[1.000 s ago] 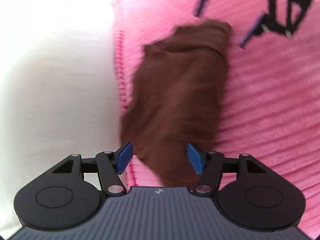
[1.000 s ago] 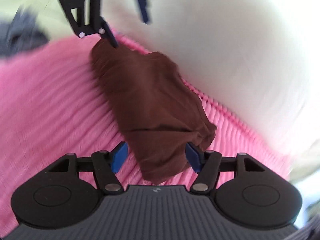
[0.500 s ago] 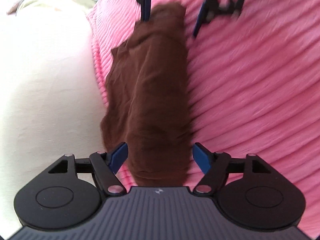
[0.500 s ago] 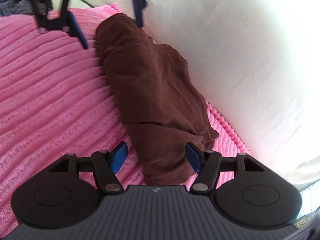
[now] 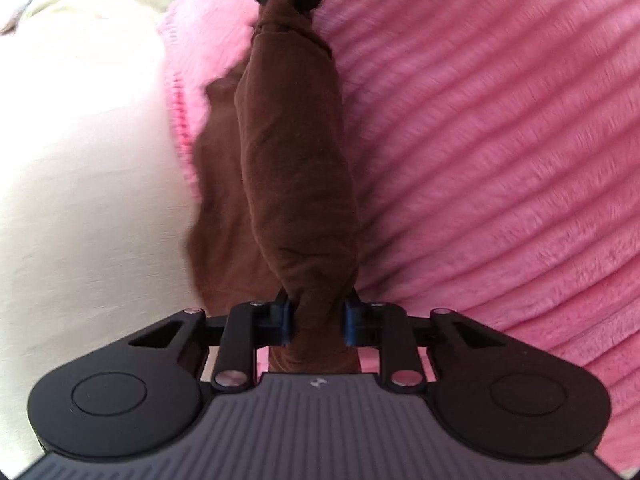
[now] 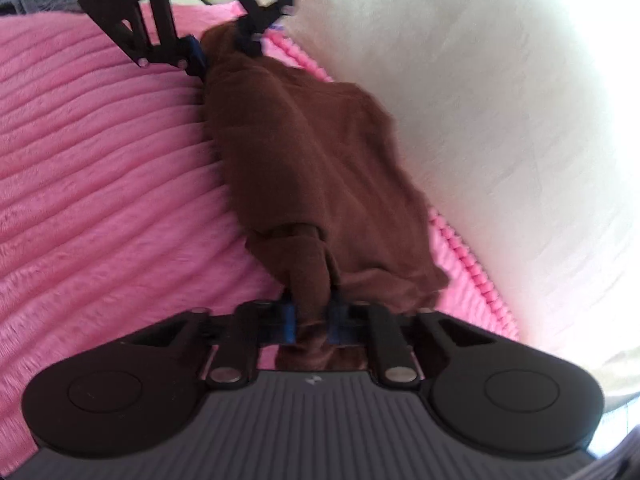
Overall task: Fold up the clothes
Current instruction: 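Grasp the brown bundle end with the left gripper while the right gripper grasps beside it, folding over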
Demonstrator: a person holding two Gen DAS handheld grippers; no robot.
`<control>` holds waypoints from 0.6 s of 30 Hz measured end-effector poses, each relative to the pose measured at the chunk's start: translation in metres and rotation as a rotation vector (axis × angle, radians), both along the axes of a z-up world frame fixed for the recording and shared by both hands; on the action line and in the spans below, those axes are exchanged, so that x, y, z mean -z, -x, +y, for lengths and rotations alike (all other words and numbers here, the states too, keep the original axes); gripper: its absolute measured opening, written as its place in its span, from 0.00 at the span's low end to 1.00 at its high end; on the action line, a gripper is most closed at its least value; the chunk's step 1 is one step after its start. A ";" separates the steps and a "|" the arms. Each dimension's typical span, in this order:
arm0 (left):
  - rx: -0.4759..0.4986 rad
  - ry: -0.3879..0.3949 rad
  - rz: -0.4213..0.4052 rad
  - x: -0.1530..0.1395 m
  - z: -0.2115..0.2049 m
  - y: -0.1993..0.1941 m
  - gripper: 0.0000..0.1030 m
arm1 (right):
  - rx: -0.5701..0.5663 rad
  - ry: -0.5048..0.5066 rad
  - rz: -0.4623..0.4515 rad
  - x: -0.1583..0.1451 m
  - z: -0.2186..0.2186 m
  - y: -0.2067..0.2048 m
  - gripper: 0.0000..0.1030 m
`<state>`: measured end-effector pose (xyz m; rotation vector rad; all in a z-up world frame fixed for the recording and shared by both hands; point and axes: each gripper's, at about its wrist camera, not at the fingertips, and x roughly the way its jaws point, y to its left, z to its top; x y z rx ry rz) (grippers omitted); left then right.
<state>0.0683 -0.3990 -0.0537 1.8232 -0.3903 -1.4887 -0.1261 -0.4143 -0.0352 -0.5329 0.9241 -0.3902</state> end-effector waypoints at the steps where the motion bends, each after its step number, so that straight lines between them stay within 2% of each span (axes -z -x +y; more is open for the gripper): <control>1: -0.017 0.003 0.009 -0.007 -0.001 0.005 0.26 | -0.029 0.022 0.001 -0.011 -0.006 0.005 0.08; 5: -0.103 0.035 0.028 -0.025 0.005 0.043 0.26 | -0.128 0.078 0.040 -0.029 -0.019 0.026 0.08; 9: -0.241 0.066 0.066 -0.023 0.017 0.101 0.26 | -0.221 0.107 0.090 -0.038 -0.006 0.079 0.08; 11: -0.296 0.073 0.078 -0.017 0.020 0.124 0.26 | -0.261 0.112 0.114 -0.035 0.001 0.107 0.08; 13: -0.377 0.079 0.105 -0.008 0.028 0.170 0.26 | -0.306 0.113 0.129 -0.027 0.008 0.144 0.08; 16: -0.440 0.081 0.122 0.003 0.040 0.219 0.27 | -0.370 0.107 0.128 -0.017 0.015 0.196 0.08; 17: -0.461 0.077 0.130 0.007 0.043 0.232 0.27 | -0.390 0.106 0.129 -0.012 0.017 0.211 0.09; 18: -0.492 0.072 0.139 0.013 0.046 0.248 0.33 | -0.409 0.104 0.130 -0.006 0.018 0.227 0.11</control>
